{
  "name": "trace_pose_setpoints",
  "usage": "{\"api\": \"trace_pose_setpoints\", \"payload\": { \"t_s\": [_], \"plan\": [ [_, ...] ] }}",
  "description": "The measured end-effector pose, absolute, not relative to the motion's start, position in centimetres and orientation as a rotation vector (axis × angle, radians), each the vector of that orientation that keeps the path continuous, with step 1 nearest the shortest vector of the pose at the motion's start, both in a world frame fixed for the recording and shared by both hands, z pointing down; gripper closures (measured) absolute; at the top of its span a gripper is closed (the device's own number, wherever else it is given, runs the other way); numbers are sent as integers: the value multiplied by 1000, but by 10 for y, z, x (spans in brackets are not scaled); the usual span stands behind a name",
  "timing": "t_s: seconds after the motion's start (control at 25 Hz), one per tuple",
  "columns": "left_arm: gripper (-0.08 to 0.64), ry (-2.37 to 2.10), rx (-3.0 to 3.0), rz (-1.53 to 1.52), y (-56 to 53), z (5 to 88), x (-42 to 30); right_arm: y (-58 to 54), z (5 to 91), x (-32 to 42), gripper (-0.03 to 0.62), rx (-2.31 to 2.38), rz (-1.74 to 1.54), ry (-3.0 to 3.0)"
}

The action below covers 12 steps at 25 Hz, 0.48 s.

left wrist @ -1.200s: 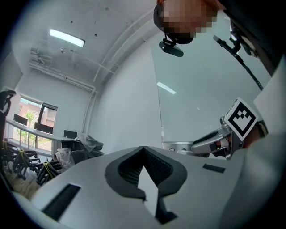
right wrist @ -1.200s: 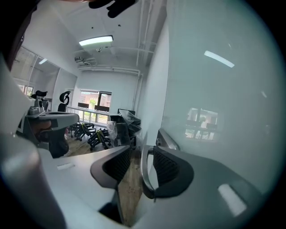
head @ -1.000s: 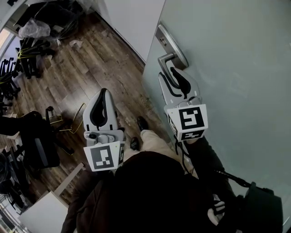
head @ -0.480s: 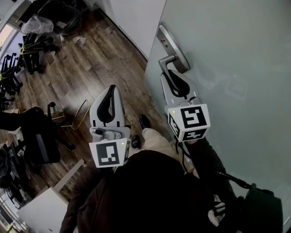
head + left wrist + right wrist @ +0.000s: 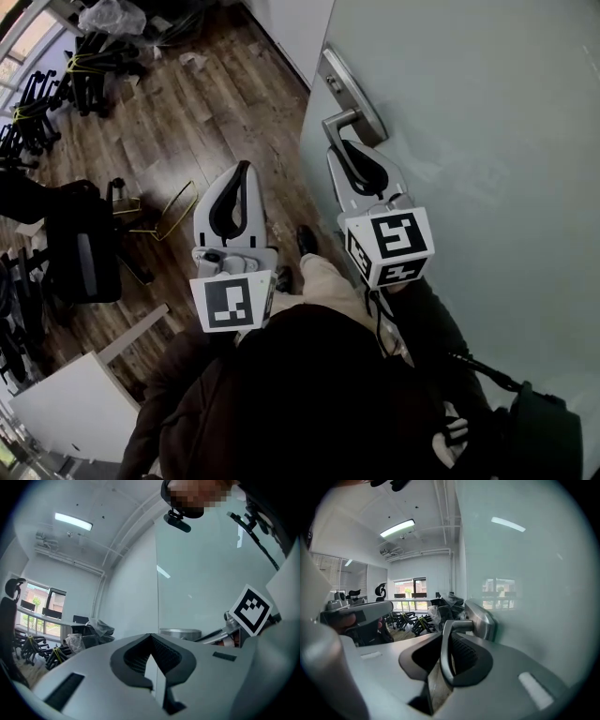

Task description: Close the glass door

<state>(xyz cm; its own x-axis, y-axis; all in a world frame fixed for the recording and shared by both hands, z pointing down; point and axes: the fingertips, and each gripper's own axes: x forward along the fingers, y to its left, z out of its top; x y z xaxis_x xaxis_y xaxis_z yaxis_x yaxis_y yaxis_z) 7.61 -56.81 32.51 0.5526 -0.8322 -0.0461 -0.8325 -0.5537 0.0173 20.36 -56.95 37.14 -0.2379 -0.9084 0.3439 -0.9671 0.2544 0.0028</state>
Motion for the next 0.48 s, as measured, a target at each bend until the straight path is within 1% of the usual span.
{"api": "trace_pose_setpoints", "payload": {
  "t_s": [0.12,0.28,0.48],
  "plan": [
    [564,1569,-2716,125,-569,318,63,-574,375,188,532,1666,306,-2298],
    [564,1650,-2661,112,-555,320,50,-570,381,167,532,1551,304,-2363],
    [565,1786,-2581,67,-539,322,23,-556,383,118,529,1377,308,-2458]
  ]
}}
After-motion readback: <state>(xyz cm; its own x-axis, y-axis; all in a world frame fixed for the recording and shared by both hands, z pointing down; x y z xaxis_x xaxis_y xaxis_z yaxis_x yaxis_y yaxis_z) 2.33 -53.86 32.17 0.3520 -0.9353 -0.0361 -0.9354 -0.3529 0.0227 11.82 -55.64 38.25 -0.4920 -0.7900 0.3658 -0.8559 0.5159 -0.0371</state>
